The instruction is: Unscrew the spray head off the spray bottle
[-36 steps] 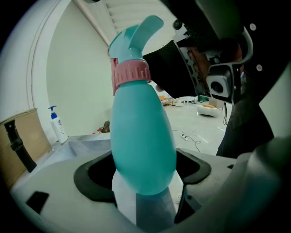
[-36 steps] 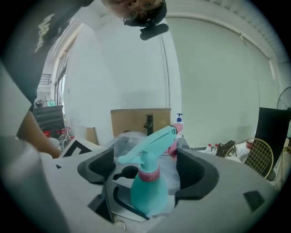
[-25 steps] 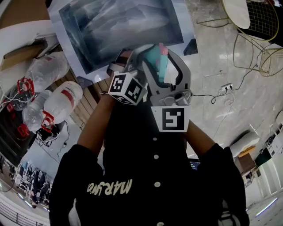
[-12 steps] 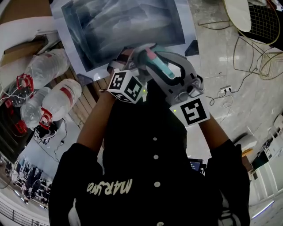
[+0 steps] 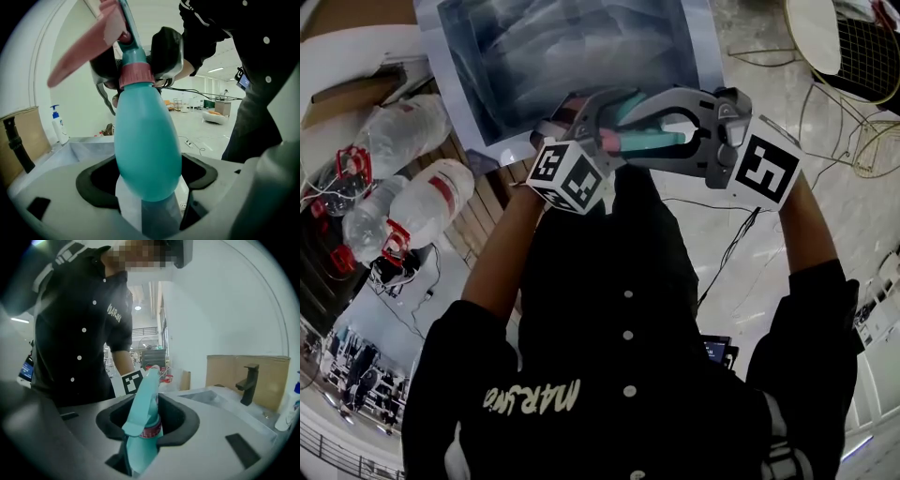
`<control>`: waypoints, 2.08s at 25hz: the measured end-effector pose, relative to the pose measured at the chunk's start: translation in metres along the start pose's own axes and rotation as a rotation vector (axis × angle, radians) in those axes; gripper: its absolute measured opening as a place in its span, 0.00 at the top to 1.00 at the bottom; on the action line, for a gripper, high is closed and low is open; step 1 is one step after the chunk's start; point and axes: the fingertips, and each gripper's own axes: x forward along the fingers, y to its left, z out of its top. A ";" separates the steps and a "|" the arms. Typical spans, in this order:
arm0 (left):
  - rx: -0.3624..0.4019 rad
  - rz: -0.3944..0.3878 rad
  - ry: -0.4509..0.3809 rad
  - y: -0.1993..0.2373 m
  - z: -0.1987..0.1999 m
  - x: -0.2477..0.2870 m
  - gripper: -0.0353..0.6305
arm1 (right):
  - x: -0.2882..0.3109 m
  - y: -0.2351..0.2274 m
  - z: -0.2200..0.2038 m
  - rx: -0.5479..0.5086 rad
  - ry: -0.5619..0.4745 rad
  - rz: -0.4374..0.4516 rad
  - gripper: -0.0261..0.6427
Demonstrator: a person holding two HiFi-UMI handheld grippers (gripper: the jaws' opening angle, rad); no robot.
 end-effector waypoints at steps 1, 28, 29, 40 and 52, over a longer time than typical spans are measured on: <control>0.005 0.002 0.002 0.000 -0.001 0.000 0.34 | -0.001 -0.002 0.000 0.022 -0.005 -0.022 0.73; 0.023 0.038 0.053 -0.001 -0.008 -0.001 0.34 | -0.013 0.002 0.003 0.485 -0.063 -1.146 0.41; 0.029 0.037 0.057 -0.002 -0.008 -0.001 0.34 | -0.012 0.000 0.003 0.474 -0.062 -1.148 0.41; -0.002 0.030 0.052 0.000 -0.007 -0.002 0.34 | -0.013 -0.024 -0.008 0.339 0.018 -1.149 0.49; 0.005 -0.003 0.024 0.001 -0.005 -0.003 0.34 | -0.006 -0.016 -0.009 0.036 0.028 -0.570 0.73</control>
